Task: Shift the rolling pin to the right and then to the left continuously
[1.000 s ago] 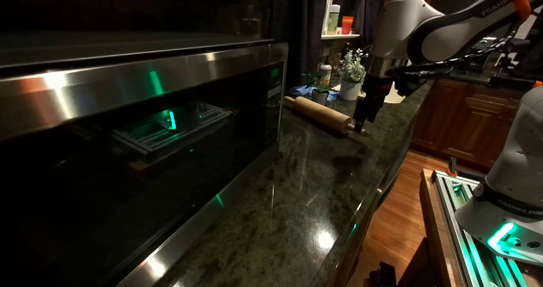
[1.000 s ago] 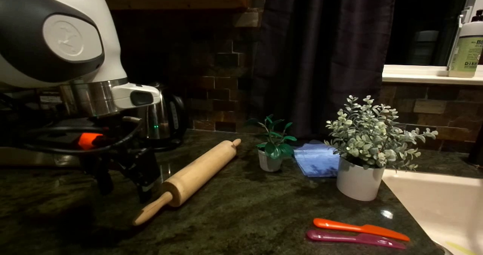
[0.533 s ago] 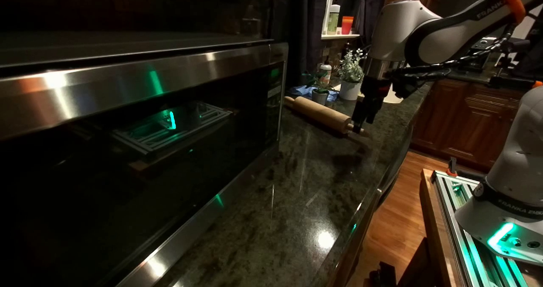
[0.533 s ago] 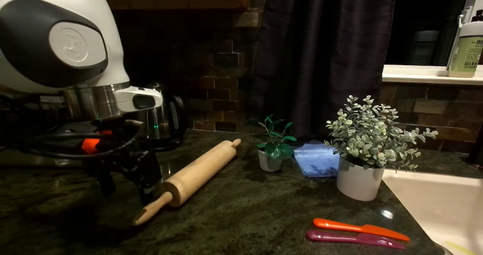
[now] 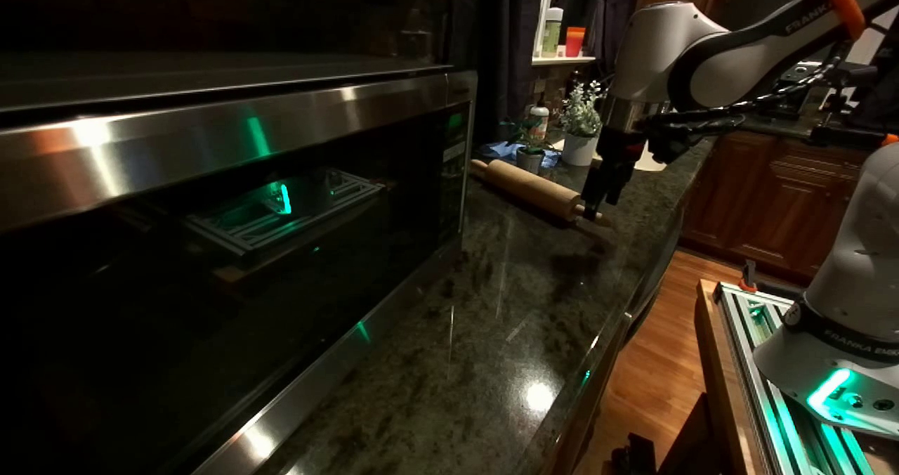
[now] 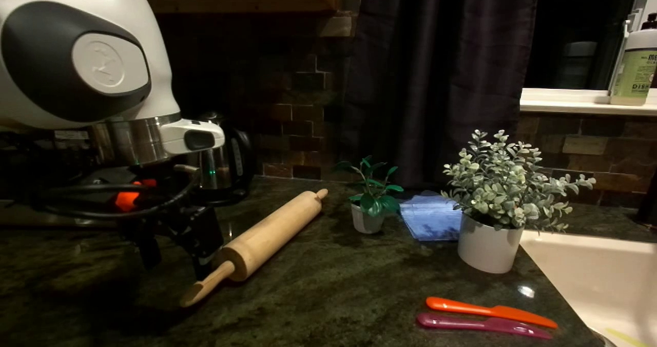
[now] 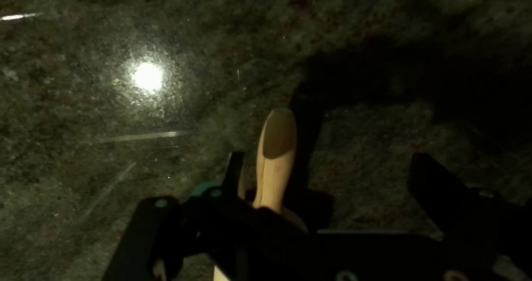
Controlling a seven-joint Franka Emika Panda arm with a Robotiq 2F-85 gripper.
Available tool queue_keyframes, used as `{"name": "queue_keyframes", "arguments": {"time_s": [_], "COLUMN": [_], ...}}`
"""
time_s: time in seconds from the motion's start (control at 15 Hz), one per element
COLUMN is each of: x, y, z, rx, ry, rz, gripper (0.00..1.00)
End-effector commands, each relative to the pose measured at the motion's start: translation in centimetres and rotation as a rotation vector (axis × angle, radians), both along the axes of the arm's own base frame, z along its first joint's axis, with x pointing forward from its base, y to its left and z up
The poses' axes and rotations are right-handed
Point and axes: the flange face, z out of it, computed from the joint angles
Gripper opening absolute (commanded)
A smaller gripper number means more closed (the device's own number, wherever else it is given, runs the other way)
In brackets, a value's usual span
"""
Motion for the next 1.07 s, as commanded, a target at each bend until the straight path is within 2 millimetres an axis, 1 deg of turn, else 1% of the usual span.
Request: {"name": "queue_keyframes", "arguments": {"time_s": [0.0,0.07,0.13,0.2,0.27,0.33,0.4,0.6,0.87,0.93,1.0], "x": [0.6,0.8,0.9,1.1,1.1,1.2,1.2,1.2,1.0,1.0,1.0], "y": [-0.7,-0.8,-0.9,-1.0,-1.1,-1.2,-1.3,-1.7,-2.2,-2.3,-2.2], "z": [-0.8,-0.9,-1.1,-1.2,-1.5,-1.7,-2.0,-2.6,-3.1,-3.1,-3.1], "rx": [-0.001,0.002,0.007,0.007,0.009,0.010,0.013,0.011,0.012,0.012,0.010], "ry": [-0.029,-0.039,-0.046,-0.050,-0.051,-0.051,-0.049,-0.032,-0.014,-0.014,-0.014], "rz": [-0.034,-0.036,-0.035,-0.037,-0.041,-0.044,-0.048,-0.055,-0.065,-0.069,-0.067], "gripper": [1.00,1.00,0.97,0.84,0.73,0.70,0.60,0.36,0.08,0.03,0.07]}}
